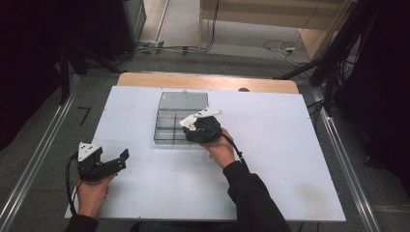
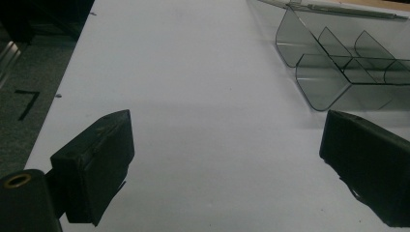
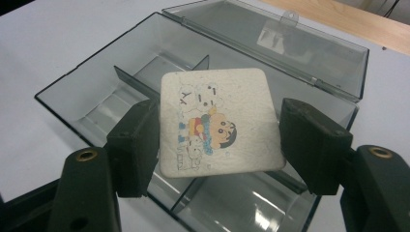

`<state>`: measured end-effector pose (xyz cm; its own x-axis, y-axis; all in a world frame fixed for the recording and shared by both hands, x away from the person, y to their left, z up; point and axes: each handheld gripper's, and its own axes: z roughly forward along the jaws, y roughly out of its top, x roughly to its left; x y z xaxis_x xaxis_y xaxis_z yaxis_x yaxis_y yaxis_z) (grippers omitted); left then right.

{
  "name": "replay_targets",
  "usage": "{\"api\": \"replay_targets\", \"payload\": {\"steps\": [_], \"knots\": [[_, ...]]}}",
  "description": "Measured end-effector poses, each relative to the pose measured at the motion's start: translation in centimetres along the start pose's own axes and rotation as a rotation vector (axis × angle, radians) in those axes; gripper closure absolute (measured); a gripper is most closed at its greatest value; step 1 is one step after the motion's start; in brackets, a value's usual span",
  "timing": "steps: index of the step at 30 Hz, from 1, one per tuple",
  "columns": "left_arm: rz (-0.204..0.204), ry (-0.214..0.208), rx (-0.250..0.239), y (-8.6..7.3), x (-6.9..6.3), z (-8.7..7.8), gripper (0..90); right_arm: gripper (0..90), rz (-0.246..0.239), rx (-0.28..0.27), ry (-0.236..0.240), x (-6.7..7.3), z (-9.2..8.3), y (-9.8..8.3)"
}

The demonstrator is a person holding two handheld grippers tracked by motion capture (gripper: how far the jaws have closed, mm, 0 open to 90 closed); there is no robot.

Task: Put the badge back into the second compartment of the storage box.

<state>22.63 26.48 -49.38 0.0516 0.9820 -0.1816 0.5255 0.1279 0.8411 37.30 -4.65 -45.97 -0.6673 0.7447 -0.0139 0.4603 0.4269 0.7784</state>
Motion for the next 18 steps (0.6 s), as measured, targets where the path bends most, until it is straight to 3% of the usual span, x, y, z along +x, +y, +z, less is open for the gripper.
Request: {"api": "replay_targets", "payload": {"steps": [13, 18], "knots": [[0.001, -0.002, -0.005, 0.0, 0.0, 0.0, 5.6, 31.1, 0.012, 0.029, -0.008, -0.5, 2.3, 1.0], [0.004, -0.005, 0.006, -0.1, 0.0, 0.2, 5.6, 31.1, -0.01, 0.048, -0.014, -0.6, 2.8, 1.4]]}}
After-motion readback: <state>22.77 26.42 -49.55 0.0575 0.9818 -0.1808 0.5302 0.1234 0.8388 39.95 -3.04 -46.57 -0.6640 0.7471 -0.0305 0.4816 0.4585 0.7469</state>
